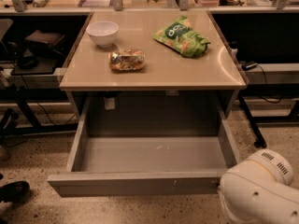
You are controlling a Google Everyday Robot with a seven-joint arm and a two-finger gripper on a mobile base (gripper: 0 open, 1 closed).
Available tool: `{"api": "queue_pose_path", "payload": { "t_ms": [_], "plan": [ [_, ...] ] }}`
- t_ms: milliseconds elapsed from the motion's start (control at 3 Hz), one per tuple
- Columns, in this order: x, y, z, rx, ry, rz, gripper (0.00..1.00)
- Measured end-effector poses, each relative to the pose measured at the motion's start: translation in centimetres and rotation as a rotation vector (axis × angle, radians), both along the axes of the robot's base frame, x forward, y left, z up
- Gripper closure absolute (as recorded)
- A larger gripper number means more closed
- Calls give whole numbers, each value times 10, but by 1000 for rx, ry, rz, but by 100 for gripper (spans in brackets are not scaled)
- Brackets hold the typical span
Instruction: Close top drawer
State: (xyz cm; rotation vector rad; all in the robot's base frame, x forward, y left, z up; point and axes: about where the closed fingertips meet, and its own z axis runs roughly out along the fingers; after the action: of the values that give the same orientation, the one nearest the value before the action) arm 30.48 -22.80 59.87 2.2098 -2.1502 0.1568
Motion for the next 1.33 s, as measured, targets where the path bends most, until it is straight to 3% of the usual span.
{"api": "queue_pose_path", "payload": {
  "t_ms": [333,1000,1333],
  "plan": [
    [-2,0,0,0,0,0,0],
    [63,-7,-2,87,28,6,0],
    [63,-7,-2,86,28,6,0]
  ]
}}
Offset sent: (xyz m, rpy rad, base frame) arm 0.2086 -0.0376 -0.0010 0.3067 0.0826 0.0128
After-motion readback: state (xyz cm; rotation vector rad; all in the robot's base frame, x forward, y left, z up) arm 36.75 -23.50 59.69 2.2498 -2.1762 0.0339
